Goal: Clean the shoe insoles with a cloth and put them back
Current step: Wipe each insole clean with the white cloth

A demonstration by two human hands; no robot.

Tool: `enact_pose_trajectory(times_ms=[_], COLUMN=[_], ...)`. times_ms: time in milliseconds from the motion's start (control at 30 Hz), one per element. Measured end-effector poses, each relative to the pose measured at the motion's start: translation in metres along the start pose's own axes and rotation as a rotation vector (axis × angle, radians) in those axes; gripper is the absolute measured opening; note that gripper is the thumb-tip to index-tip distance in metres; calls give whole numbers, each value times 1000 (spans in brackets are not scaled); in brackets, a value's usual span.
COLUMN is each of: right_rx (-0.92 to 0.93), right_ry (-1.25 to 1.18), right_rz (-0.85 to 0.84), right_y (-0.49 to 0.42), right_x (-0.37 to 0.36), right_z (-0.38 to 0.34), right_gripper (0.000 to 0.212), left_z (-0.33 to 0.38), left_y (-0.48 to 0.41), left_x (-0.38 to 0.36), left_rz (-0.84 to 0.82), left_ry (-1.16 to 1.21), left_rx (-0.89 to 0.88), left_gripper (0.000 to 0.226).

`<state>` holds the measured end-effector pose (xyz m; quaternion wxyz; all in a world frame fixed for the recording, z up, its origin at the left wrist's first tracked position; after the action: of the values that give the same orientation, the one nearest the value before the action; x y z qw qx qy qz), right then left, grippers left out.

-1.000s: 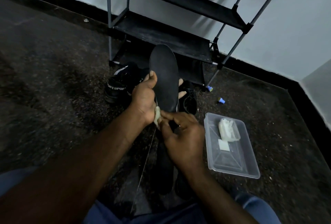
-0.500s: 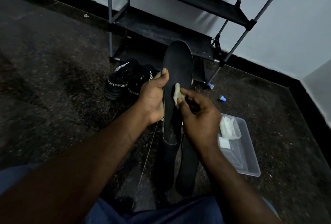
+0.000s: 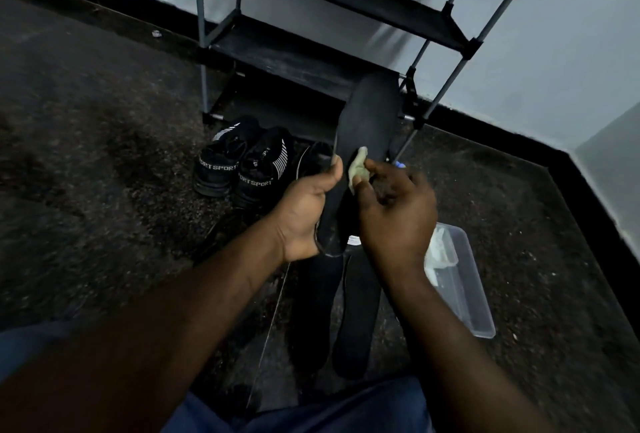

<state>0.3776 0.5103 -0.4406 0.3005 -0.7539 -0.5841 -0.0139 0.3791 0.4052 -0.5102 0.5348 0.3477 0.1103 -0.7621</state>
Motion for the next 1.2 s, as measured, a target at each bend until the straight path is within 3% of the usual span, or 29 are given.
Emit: enact_pose_trajectory(times_ms=[67,200,367,567,700,867,967,1100,1200], right_rx=[80,197,251,277,141,274,280,142,154], right_ry=[131,213,194,492,379,359,434,390,296], right_rz=[-4,-33,-197,-97,-64,-227,-152,-21,-44], right_y=[-4,-4,22,-4,-19,23,10,-22,-19], right_x=[2,-5,-29,-13,-3,-31,-21,2,-1], right_z=[-7,-19,-24,-22,-2,-19,-17,-6,-9], right_gripper=[19,9,18,12,13,17,14,9,9], left_z=[4,2,4,-1,0,1,-4,3,5], left_y=[1,1,-6,-9,-11,-7,-7,-7,-4], left_x=[0,2,14,15,17,20,20,12,11], left_rz=[-3,20,40,49,76,141,151,113,113], left_ry=[3,-39,-25,31,46,-5,3,-9,-29], left_rx=[-16,-19,-65,-51,-68,-51,-18,-50,-41], left_gripper=[52,63,85,69,68,78,82,65,68])
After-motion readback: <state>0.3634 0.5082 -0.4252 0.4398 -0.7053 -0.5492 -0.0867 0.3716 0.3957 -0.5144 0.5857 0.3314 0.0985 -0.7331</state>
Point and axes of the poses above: each hand's wrist, its own y-axis away from the middle knuckle, its own x-axis out of the back of the hand, z = x × y, the point moved 8 cm from there along -y, towards the middle knuckle, and after that the axes turned 11 degrees about -y, right-handed, at the moved point
